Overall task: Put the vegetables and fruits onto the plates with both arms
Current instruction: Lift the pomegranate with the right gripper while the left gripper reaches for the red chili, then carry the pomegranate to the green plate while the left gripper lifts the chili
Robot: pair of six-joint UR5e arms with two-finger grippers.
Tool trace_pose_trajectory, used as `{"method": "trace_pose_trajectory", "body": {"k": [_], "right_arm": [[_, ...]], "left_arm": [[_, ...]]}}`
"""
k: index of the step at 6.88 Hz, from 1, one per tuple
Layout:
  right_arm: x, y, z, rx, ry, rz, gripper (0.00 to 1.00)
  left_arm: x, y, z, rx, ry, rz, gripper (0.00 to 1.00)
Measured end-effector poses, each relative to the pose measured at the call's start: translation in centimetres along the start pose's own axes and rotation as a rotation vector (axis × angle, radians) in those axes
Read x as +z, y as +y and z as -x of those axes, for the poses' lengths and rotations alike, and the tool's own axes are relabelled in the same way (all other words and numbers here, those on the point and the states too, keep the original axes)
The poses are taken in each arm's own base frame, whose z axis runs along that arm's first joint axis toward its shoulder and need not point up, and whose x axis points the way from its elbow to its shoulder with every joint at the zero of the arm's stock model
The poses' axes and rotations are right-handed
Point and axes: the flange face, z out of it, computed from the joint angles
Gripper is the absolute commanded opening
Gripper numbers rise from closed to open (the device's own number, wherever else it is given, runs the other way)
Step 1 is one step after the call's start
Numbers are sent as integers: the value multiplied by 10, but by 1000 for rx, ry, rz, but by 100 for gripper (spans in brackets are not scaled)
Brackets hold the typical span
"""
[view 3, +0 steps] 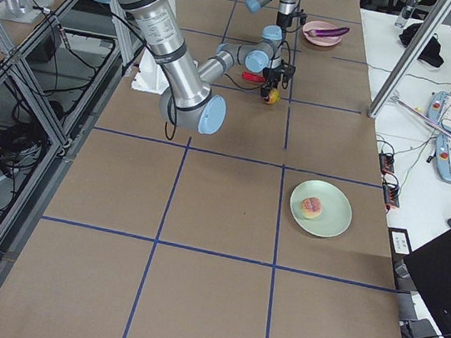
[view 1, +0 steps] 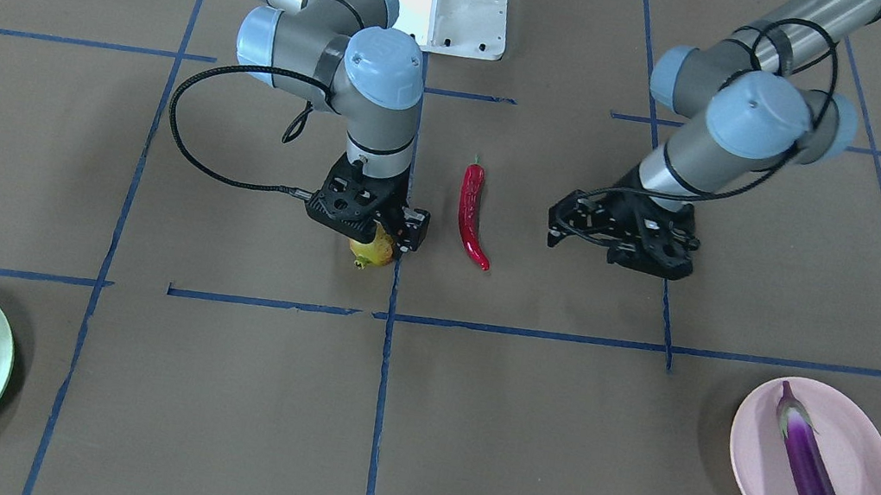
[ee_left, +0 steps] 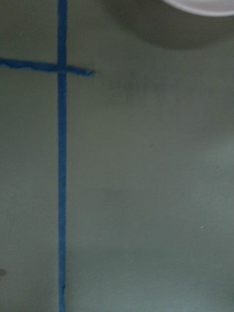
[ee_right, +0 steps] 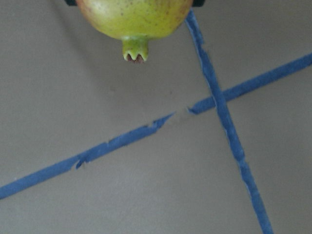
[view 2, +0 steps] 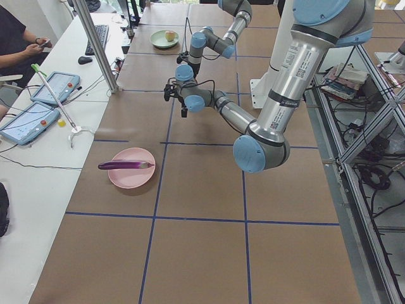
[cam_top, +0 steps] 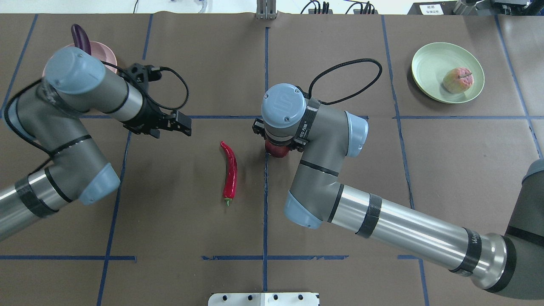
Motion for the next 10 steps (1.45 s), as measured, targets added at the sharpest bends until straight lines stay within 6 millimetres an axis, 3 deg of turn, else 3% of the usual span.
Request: {"method": "trace_pose_trajectory", "body": {"k": [1, 2, 3, 4, 5, 6, 8, 10], "right_arm": [[-8, -34, -10, 9, 0, -2, 2], [-17, -80, -26, -9, 4, -22, 2], [-24, -128, -49, -42, 18, -50, 2], [-30, -170, -74, -79, 37, -70, 3], [-34, -211, -102, -118, 61, -80, 3], [-34, -245, -125, -152, 91, -86, 3], [-31, -300, -164, -206, 150, -92, 3], [-19, -348, -210, -239, 191, -98, 3]], "left_arm": [[21, 22, -47, 26, -45, 5, 100], [38, 44, -93, 55, -91, 8, 92], [56, 72, -125, 92, -124, 1, 80], [70, 94, -140, 122, -147, -13, 53], [80, 109, -146, 141, -165, -26, 20], [84, 114, -147, 149, -173, -33, 4], [83, 112, -146, 154, -179, -43, 0], [62, 91, -143, 139, -163, -81, 0]]}}
